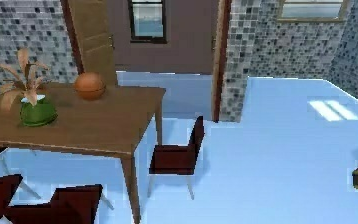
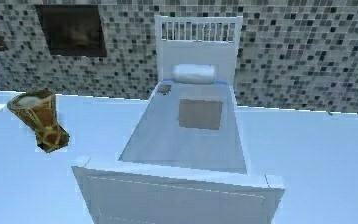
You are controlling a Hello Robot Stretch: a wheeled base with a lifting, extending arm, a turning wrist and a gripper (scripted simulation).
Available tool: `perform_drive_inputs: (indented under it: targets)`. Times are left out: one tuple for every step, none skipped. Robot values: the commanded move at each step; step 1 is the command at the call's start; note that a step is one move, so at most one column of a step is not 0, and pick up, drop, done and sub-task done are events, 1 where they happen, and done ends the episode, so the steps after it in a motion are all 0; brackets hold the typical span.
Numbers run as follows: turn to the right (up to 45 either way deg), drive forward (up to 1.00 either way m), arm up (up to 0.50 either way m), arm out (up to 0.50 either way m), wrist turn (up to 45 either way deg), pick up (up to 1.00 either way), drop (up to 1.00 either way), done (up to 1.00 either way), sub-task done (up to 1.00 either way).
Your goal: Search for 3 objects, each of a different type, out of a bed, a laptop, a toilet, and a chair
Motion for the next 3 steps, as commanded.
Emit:
perform_drive_inputs:
  targets:
    - [-6.0,0.0,0.0,0.0,0.0,0.0,0.0,0.0,0.0]
    - [0.0,0.05,0.0,0.0,0.0,0.0,0.0,0.0,0.0]
    - [-33.0,0.0,0.0,0.0,0.0,0.0,0.0,0.0,0.0]
